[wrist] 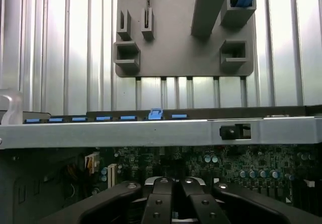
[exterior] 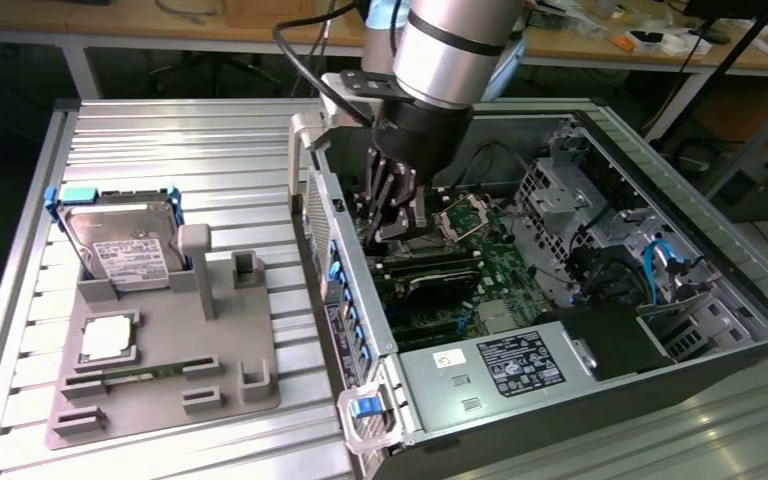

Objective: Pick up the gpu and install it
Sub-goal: 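Press down on the gpu until it lock into place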

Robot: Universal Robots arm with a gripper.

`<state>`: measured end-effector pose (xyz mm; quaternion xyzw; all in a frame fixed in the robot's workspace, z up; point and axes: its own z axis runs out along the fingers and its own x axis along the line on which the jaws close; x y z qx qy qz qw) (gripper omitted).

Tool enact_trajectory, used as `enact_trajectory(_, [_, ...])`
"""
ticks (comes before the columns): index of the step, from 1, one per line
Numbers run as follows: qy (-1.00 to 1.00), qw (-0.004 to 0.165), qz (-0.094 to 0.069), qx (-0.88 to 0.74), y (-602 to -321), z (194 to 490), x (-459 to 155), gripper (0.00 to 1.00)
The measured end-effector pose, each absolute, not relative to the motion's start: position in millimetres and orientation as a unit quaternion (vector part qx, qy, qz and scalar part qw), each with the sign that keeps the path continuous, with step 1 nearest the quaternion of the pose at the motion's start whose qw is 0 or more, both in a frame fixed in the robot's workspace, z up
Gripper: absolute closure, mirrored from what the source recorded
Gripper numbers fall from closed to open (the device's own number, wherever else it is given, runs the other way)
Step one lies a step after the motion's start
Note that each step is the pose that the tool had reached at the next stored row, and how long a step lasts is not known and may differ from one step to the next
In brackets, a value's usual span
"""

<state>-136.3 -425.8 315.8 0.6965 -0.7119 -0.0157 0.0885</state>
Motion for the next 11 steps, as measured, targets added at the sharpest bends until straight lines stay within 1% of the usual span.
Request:
enact_trajectory(4, [-0.71, 0.089, -0.016, 0.698, -426.7, 314.0, -125.2, 0.89])
enact_trajectory(11, [-0.71, 0.089, -0.016, 0.698, -426.7, 314.0, -125.2, 0.89])
